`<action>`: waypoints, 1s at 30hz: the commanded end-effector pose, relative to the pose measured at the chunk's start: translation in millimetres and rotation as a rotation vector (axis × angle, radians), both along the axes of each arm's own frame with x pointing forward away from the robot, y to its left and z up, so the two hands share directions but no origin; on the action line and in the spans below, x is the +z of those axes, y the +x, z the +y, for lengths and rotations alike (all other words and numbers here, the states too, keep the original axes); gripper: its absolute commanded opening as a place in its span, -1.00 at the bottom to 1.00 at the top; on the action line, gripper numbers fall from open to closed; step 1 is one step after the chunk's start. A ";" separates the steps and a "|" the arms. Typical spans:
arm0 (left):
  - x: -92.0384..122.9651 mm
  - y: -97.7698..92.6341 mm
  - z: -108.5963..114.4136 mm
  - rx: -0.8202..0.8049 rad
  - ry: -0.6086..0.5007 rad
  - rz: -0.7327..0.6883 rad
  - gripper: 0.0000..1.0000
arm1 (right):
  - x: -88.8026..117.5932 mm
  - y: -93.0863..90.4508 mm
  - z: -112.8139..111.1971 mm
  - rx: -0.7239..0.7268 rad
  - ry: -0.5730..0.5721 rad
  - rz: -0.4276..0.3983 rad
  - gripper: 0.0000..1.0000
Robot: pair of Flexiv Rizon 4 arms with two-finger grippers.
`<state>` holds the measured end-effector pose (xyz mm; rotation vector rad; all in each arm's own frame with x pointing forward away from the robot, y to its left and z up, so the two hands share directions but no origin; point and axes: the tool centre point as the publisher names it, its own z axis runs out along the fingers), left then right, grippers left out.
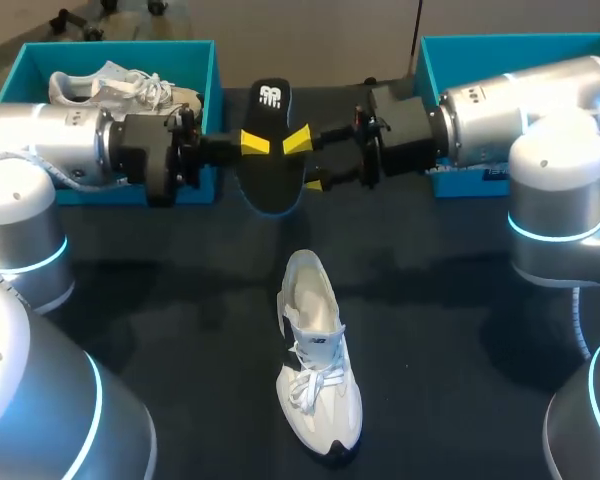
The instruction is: Take the shoe out of the shoebox, open the shoe tongue, remove and reinsert the insole, then place the shoe into the shoebox
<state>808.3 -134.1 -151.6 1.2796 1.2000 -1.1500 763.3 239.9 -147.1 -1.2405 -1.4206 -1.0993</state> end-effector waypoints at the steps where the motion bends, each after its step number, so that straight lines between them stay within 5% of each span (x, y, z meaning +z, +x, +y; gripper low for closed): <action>1: 0.0 0.7 -3.9 0.002 -0.003 -0.006 -1.00 | -4.4 7.0 7.0 0.004 -0.006 0.012 0.18; 11: 1.4 3.6 -8.4 -0.004 -0.004 -0.019 -1.00 | -7.1 14.2 8.7 0.012 -0.003 0.019 -0.11; 30: 1.7 3.9 -7.7 -0.005 -0.011 -0.023 -1.00 | -7.6 11.7 0.7 -0.017 0.009 0.014 -0.21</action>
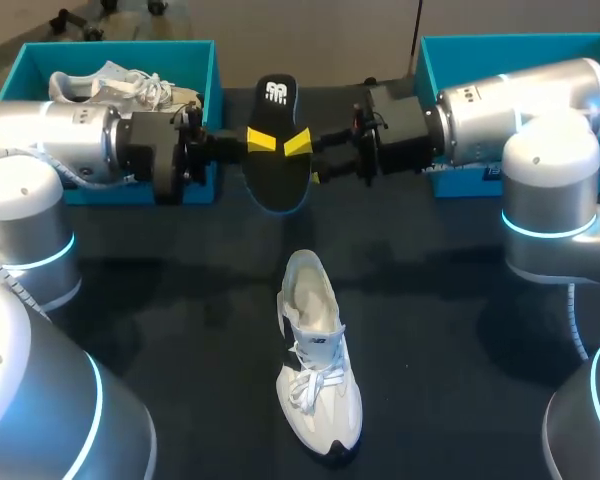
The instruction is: Take the shoe out of the shoebox, open the shoe tongue, remove and reinsert the insole, then place the shoe into the shoebox
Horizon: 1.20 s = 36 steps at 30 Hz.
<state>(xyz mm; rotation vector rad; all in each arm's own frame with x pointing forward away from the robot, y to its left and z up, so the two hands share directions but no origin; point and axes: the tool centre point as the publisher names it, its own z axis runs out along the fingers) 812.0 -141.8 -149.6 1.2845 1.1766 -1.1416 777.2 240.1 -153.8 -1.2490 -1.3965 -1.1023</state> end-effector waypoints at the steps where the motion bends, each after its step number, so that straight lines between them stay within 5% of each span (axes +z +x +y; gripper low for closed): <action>1: -0.3 0.1 -0.1 0.000 -0.002 -0.002 -1.00 | -1.1 -1.8 1.4 -0.004 0.000 0.000 -0.22; 36: -0.5 -0.5 -0.3 -0.011 -0.001 -0.003 -1.00 | -1.4 0.9 1.7 -0.010 0.002 0.012 -0.34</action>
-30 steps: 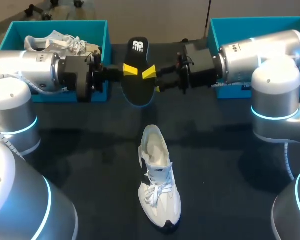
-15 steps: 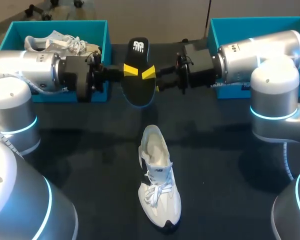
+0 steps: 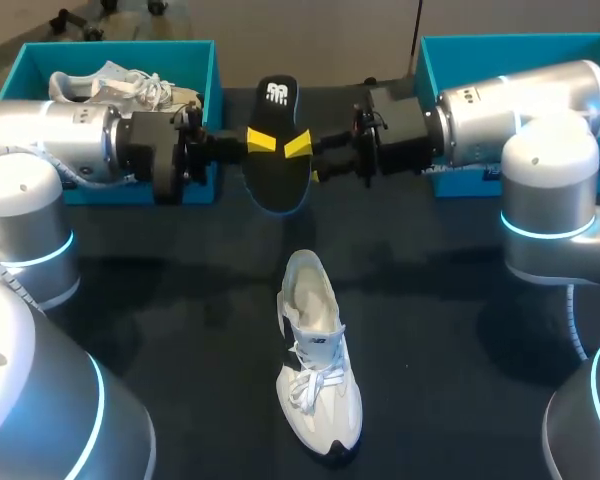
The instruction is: Take the shoe out of the shoebox, open the shoe tongue, remove and reinsert the insole, then place the shoe into the shoebox
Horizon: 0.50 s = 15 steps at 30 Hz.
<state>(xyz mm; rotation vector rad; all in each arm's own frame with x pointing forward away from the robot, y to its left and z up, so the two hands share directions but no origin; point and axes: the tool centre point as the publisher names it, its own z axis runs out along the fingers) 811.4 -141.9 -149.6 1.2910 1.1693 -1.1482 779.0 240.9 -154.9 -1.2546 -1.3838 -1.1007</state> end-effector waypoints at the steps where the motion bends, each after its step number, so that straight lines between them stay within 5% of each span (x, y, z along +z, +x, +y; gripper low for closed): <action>1: -0.5 0.1 -0.2 -0.001 0.000 -0.002 -1.00 | -0.3 -0.8 1.0 -0.005 -0.001 0.003 -0.35; 15: -0.5 0.1 -0.2 -0.001 0.000 -0.002 -1.00 | 0.1 0.1 3.8 -0.010 0.013 0.037 -0.40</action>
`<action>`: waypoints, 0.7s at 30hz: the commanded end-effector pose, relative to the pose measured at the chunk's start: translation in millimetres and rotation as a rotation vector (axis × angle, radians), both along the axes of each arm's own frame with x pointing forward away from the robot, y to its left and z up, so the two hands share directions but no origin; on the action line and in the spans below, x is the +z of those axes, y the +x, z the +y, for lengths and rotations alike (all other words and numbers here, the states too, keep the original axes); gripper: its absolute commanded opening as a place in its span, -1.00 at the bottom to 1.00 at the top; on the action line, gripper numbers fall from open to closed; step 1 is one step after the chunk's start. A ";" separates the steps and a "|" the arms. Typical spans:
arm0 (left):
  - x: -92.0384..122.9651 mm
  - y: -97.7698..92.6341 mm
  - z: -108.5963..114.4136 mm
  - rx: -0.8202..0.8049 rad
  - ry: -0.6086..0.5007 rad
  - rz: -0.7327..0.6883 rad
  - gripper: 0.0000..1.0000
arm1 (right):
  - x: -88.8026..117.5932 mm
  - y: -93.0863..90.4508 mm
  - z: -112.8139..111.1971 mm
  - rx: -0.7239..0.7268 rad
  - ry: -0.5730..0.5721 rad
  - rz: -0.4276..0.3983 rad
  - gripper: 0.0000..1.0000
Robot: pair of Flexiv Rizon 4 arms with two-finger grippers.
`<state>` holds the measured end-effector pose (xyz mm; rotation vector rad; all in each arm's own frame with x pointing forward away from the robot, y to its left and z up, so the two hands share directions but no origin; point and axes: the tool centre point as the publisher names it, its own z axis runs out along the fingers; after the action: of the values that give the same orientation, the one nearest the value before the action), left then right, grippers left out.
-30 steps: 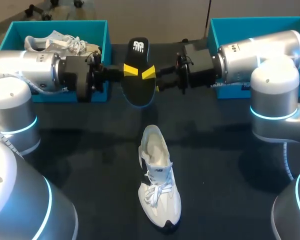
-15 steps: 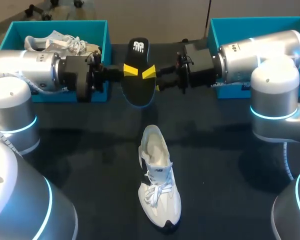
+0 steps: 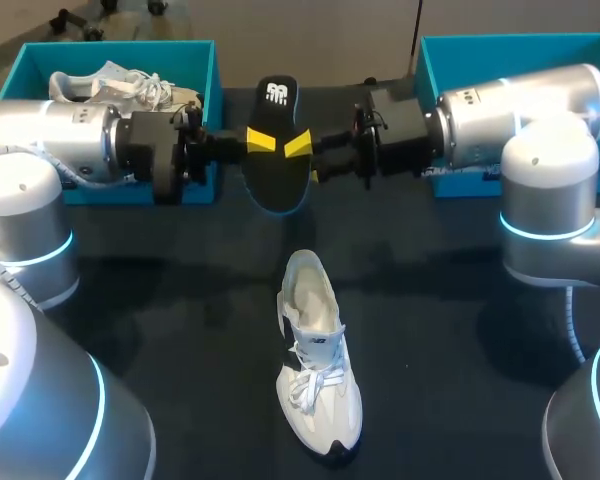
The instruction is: Take the shoe out of the shoebox, open the shoe tongue, remove and reinsert the insole, then place the shoe into the shoebox
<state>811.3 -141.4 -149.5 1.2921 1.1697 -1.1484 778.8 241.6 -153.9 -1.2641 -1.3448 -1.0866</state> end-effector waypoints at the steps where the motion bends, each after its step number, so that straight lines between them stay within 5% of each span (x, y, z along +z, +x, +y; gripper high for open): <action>1: -0.6 0.2 -0.6 0.000 -0.001 -0.002 -1.00 | -0.8 0.2 3.2 -0.004 0.000 0.003 -0.43; 10: -0.6 0.2 -0.6 0.000 -0.001 -0.002 -1.00 | 2.6 -0.4 3.2 -0.012 -0.004 0.007 -0.47; 14: -0.6 0.2 -0.6 0.000 -0.001 -0.002 -1.00 | 2.9 -0.2 3.7 -0.015 -0.003 0.004 -1.00; 20: -0.6 0.2 -0.6 0.000 -0.001 -0.002 -1.00 | 2.6 -0.2 4.7 -0.013 0.000 -0.010 -1.00; 21: -0.6 0.2 -0.6 0.000 -0.001 -0.002 -0.86 | 2.5 -0.2 4.7 -0.015 0.000 -0.014 -1.00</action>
<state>811.3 -141.1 -150.0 1.2923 1.1699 -1.1483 779.5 243.9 -150.2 -1.2682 -1.3493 -1.1018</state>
